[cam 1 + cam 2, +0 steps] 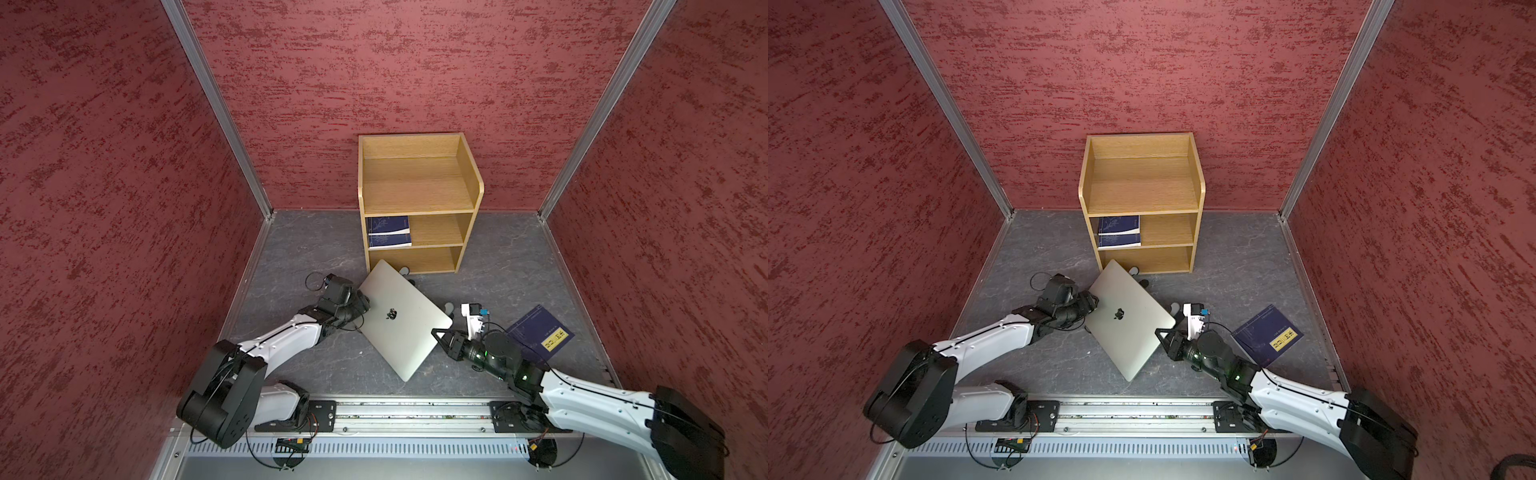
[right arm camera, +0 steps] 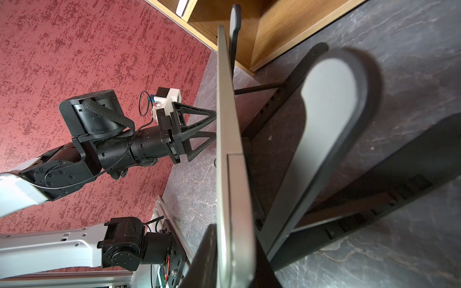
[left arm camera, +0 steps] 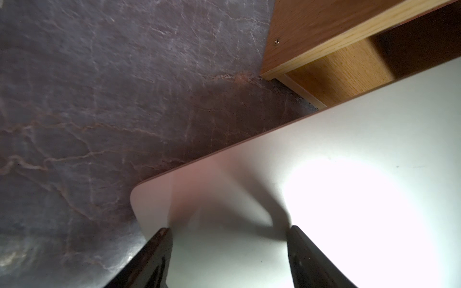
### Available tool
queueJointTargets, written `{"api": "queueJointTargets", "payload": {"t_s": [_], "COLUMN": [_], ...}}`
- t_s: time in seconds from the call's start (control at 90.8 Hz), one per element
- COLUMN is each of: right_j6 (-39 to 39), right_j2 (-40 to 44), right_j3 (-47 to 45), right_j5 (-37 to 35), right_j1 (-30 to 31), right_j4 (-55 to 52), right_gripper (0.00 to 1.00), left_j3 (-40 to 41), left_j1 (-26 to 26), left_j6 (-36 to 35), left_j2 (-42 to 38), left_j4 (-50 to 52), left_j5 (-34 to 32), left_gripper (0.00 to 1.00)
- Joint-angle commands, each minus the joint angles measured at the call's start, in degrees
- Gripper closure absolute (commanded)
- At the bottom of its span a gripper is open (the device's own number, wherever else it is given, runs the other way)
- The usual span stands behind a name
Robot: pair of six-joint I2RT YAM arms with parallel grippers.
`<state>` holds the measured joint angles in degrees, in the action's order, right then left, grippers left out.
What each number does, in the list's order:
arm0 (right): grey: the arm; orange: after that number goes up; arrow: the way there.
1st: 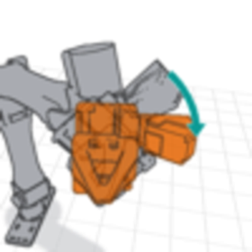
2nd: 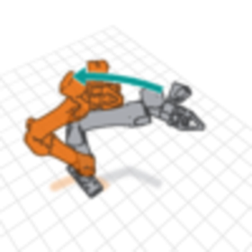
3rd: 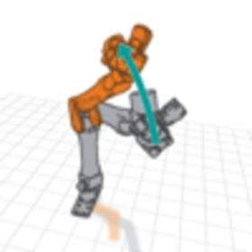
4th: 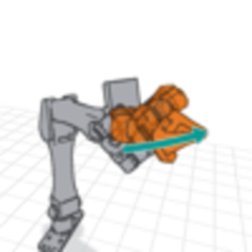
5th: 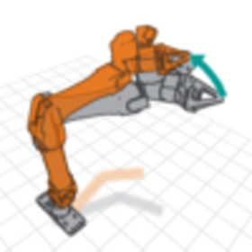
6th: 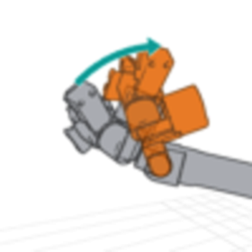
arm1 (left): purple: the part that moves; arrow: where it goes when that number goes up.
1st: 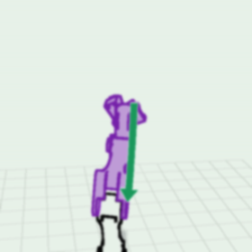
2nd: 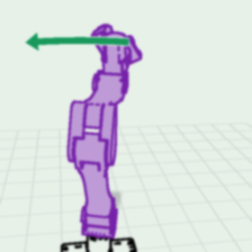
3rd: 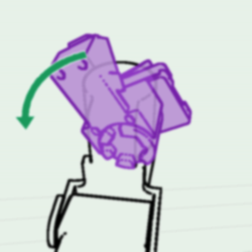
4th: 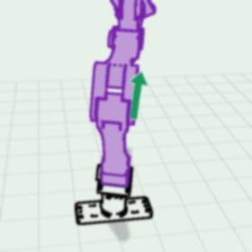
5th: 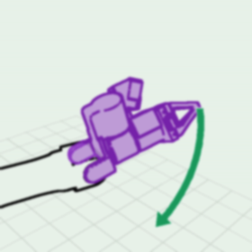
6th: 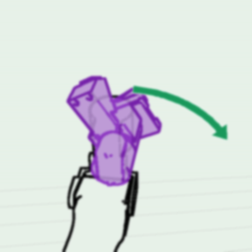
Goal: Close the laptop lid and set it aside
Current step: Pick up the laptop from the computer stand.
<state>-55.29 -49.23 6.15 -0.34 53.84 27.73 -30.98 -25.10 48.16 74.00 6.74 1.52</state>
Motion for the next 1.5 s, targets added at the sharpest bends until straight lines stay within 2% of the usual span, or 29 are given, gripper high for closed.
{"api": "queueJointTargets", "payload": {"t_s": [0.0,0.154,0.286,0.485,0.705,0.981,1.212,1.344,1.487], "right_j6": [1.1,0.9,1.2,1.1,0.7,-1.4,-4.5,-5.6,-6.4], "right_j2": [-0.6,-1.9,-1.6,0.9,5.2,8.2,12.4,14.1,14.1], "right_j3": [2.5,2.8,3.3,3.5,5.3,9.8,10.9,11.2,11.4], "right_j5": [-1.8,-1.9,-1.8,-1.8,-2.3,-2.4,-5.5,-6.4,-7.2], "right_j1": [0.2,0.2,0.2,0.2,0.2,0.2,0.2,0.2,0.2], "right_j4": [4.7,5.7,4.9,1.5,-2.9,-7.5,-11.7,-12.9,-13.5], "right_gripper": [0.79,0.88,1.00,1.00,1.00,1.00,1.00,1.00,1.00], "left_j3": [0.2,0.1,0.0,-1.1,-1.7,-1.2,0.1,1.4,5.3], "left_j1": [-0.5,-0.6,-0.7,-0.6,-0.2,0.7,1.7,2.4,2.4], "left_j6": [0.0,0.0,-0.2,-1.3,-1.9,-0.7,1.3,6.3,17.0], "left_j2": [0.6,0.6,-0.1,-3.0,-7.3,-13.0,-18.9,-22.7,-28.2], "left_j4": [-0.6,-0.7,0.1,3.3,6.3,9.5,11.9,13.9,13.0], "left_j5": [0.9,0.9,0.4,-1.5,-5.4,-8.7,-10.7,-9.9,-2.9], "left_gripper": [0.25,0.25,0.25,0.23,0.13,0.10,0.09,0.08,0.06]}}
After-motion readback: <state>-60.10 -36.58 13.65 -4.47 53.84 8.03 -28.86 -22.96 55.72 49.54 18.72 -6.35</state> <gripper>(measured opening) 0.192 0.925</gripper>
